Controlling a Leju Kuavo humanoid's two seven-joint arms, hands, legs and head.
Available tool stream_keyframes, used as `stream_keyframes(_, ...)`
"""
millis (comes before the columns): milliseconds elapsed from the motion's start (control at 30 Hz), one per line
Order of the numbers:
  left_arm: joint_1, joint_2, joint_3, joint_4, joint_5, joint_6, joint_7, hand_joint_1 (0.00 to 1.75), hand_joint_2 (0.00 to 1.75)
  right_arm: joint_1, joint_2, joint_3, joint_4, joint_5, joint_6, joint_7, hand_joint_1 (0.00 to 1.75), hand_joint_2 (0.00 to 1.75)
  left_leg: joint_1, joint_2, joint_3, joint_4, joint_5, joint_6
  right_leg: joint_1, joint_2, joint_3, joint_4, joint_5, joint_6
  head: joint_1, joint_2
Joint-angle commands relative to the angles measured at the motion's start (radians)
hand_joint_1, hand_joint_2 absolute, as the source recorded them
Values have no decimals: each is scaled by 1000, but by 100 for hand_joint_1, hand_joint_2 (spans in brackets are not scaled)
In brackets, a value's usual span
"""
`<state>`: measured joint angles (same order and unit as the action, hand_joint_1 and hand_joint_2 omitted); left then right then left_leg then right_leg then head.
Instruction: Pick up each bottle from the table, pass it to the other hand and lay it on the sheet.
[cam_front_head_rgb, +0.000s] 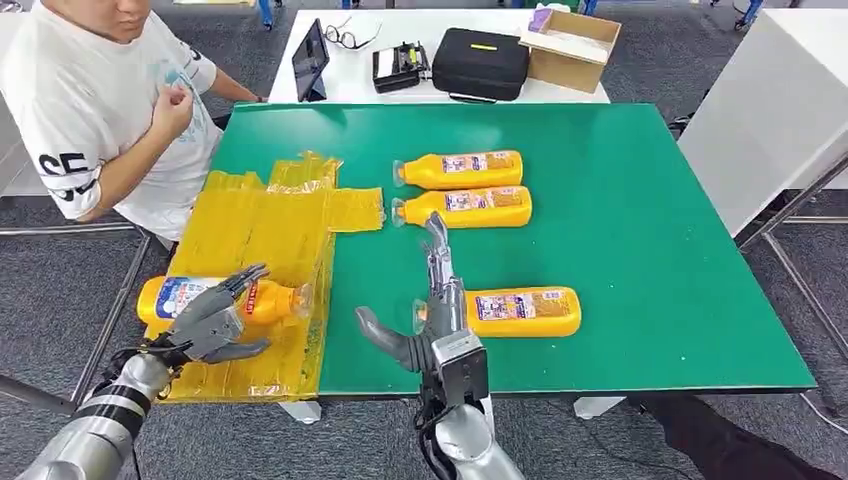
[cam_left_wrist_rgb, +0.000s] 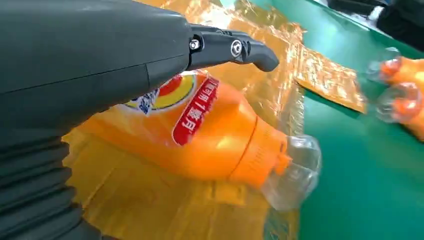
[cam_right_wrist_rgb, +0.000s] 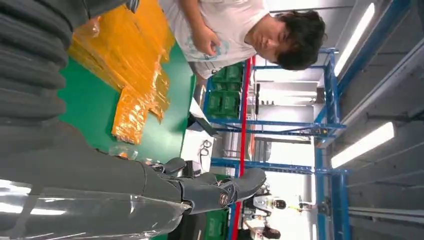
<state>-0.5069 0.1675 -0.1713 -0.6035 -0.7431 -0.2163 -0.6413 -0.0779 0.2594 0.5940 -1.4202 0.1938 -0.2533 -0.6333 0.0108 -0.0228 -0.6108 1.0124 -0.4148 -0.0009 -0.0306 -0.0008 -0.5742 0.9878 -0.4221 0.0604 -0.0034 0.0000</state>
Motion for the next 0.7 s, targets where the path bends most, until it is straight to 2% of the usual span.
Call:
stream_keyframes(33, 99, 53, -87, 0, 15, -34, 14, 0, 0, -40, 13, -14, 109, -10, 7, 3, 0, 175, 1, 11, 3, -4, 0, 0, 2, 9, -1, -4, 4, -5, 0, 0)
stream_keyframes(133, 99, 53, -87, 0, 15, -34, 14, 0, 0, -40, 13, -14, 109, -10, 7, 3, 0, 175, 0, 6, 5, -2, -1, 0, 0, 5, 1, -1, 2, -4, 0, 0)
stream_keyframes(167, 99, 53, -87, 0, 15, -34, 14, 0, 0, -40, 13, -14, 109, -10, 7, 3, 0, 175, 0, 9, 4, -3, -1, 0, 1, 7, 1, -3, 3, -5, 0, 0)
stream_keyframes(333, 107, 42, -74, -20, 68, -21, 8, 0, 0, -40, 15, -17, 118, -12, 12, 5, 0, 175, 0, 7, 4, -2, -1, 0, 0, 5, 1, -1, 2, -4, 0, 0)
stream_keyframes(400, 113, -37, 12, -66, 112, 120, -15, 0, 0, -32, 18, -21, 108, -7, 3, 7, 0, 175, 0, 7, 4, -2, -1, 0, 1, 5, 1, -2, 2, -4, 0, 0)
stream_keyframes(467, 116, -172, 158, -174, 177, 367, 2, 0, 0, -23, 18, -14, 91, 13, -15, 25, 0, 175, 0, 4, 3, -2, 0, 1, 1, 2, 0, -2, 2, -5, 0, 0)
stream_keyframes(533, 113, -245, 248, -274, 233, 518, 14, 0, 0, -23, 15, 2, 90, 50, -37, 44, 0, 175, 1, 2, 1, -2, 1, 1, 1, -1, -1, -3, 2, -5, 0, 0)
stream_keyframes(567, 113, -259, 269, -323, 241, 584, 5, 0, 0, -25, 10, 12, 89, 76, -55, 47, 0, 175, 1, 0, -1, 0, 1, 1, 2, -3, -3, -2, 2, -5, 0, 0)
stream_keyframes(667, 120, -246, 271, -345, 241, 574, 16, 0, 0, -26, 8, 14, 88, 77, -55, 47, 0, 175, 1, 0, -10, 2, 3, 2, 1, -2, -13, 0, 3, -3, 0, 0)
stream_keyframes(700, 122, -244, 272, -344, 241, 573, 15, 0, 0, -26, 7, 14, 88, 77, -55, 47, 0, 175, 2, 1, -10, 3, 2, 2, 3, -3, -12, -1, 2, -5, 0, 0)
